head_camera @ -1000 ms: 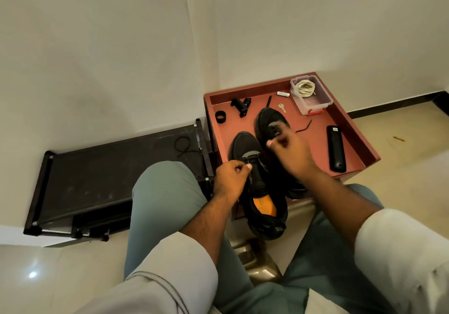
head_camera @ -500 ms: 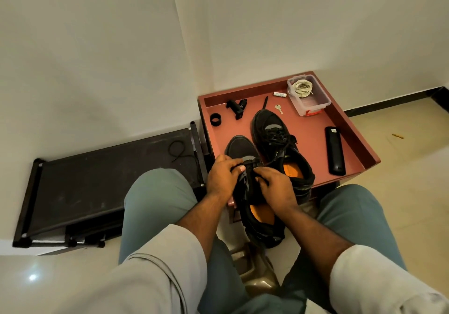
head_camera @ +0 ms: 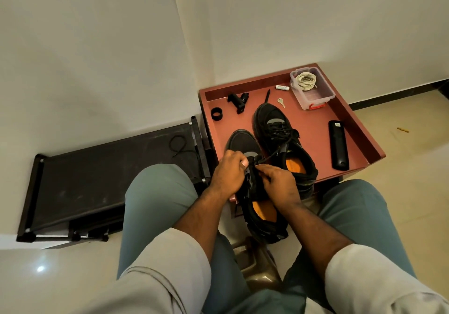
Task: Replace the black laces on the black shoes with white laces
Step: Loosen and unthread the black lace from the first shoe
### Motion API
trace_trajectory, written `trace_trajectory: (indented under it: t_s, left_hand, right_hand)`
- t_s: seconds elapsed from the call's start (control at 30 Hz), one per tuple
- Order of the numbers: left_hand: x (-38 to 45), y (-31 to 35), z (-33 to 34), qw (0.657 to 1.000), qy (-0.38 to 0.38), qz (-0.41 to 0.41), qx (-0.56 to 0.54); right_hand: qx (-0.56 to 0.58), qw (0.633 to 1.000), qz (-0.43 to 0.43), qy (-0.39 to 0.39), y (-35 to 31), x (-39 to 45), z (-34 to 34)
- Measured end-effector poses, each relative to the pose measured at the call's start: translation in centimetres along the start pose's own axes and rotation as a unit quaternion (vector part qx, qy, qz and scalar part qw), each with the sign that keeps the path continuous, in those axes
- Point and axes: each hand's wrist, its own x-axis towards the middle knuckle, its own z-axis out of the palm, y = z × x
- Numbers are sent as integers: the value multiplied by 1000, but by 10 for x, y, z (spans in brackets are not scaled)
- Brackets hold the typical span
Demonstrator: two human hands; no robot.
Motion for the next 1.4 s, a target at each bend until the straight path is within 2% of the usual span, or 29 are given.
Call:
trace_trajectory:
  t_s: [0.13, 0.3, 0.43, 0.5, 0.6, 0.67, 0.73, 0.8, 0.87, 0.93, 1.03, 1.1, 1.3, 1.4]
  left_hand:
    - [-4, 10, -10, 994, 11, -20, -107]
    - [-15, 23, -19, 964, 41, -57, -256]
    - [-18, 26, -40, 931, 129, -76, -334]
    - [-17, 21, -55, 952, 151, -29, -264]
    - [-16, 11, -65, 985, 120, 38, -117]
    - [-15, 3, -61, 995, 95, 21, 16]
    - [-16, -2, -55, 986, 120, -26, 110]
    - [-20, 0, -52, 974, 187, -57, 118]
    - [-24, 7, -47, 966, 212, -72, 128]
    - [-28, 14, -38, 972, 187, -77, 121]
    - [-32, 15, -21, 988, 127, -65, 54]
    - [-32, 15, -13, 992, 93, -46, 72]
    - [-27, 9, -8, 992, 101, -35, 62]
    - [-22, 10, -9, 991, 81, -27, 102]
  right_hand:
    - [-5, 1000, 30, 5, 1, 2, -2]
    - [-19, 999, 25, 1, 2, 4, -6]
    - [-26, 999, 25, -5, 2, 2, -7]
    - [-25, 999, 28, -8, 2, 2, -8]
    - [-18, 999, 27, -10, 2, 1, -11]
    - [-6, 1000, 20, -9, 2, -1, -14]
    - [1, 1000, 5, -10, 1, -3, -17]
    - [0, 1000, -8, -9, 1, -5, -18]
    - [-2, 1000, -19, -4, 3, -7, -16]
    - [0, 1000, -24, -2, 4, -10, -15]
    - [-3, 999, -38, 6, 5, -13, -15]
    - [-2, 999, -43, 7, 5, -14, -14]
    - [6, 999, -37, 5, 3, -17, -16]
    - [9, 999, -38, 6, 2, -16, -14]
